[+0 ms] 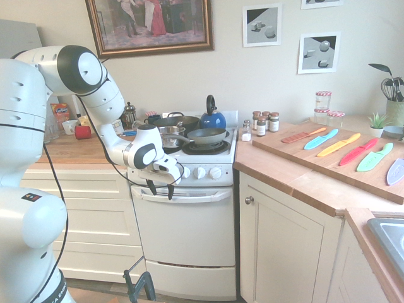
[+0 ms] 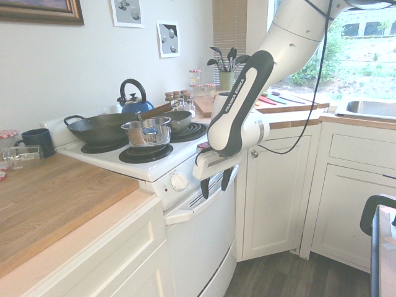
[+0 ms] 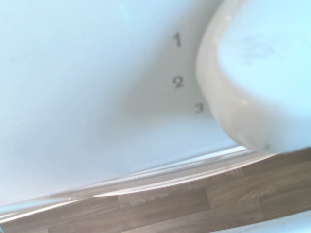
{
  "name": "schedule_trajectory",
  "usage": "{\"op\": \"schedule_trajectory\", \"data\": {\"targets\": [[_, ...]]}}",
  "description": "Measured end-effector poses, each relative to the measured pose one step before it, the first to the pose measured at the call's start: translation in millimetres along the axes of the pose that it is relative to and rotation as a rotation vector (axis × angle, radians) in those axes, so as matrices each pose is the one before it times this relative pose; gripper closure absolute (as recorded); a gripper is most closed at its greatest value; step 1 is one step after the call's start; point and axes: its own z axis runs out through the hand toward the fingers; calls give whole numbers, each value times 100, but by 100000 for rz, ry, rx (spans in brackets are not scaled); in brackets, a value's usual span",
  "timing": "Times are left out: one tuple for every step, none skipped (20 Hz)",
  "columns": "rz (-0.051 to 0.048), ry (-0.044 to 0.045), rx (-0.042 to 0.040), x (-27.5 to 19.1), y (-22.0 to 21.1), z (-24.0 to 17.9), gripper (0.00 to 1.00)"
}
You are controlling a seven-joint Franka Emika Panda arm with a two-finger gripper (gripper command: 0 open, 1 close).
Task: Open the oven
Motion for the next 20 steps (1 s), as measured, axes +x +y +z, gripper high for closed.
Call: {"op": "schedule_trajectory", "data": {"targets": [[-263,75,-264,-22,-31,-10,0],[-454,146,-212,-60,-42,25,0],[-431,100,-256,-49,-8,48,0],[-414,32,-246,-15,36,69,0],[-624,-1,-171,-14,32,69,0],[-507,52,-68,15,28,34,0],[-401,60,31,15,7,-3,0],[-316,55,87,-12,-22,-59,0],[-546,119,116,-26,-51,-141,0],[-1034,129,-177,-57,-54,-126,0],[-1396,391,-33,-56,-170,-291,0],[-2371,1549,1274,18,-686,-843,0],[-2159,1568,1398,54,-847,-1178,0],[-2172,900,697,-53,-732,-1155,0],[-2113,396,-78,-115,-498,-892,0],[-1778,97,-446,-121,-291,-555,0],[-1392,6,-898,-16,0,-151,0],[-633,-480,-1081,-64,154,215,0],[-38,-768,-1052,-88,219,460,0],[230,-730,-1070,-66,303,694,0]]}}
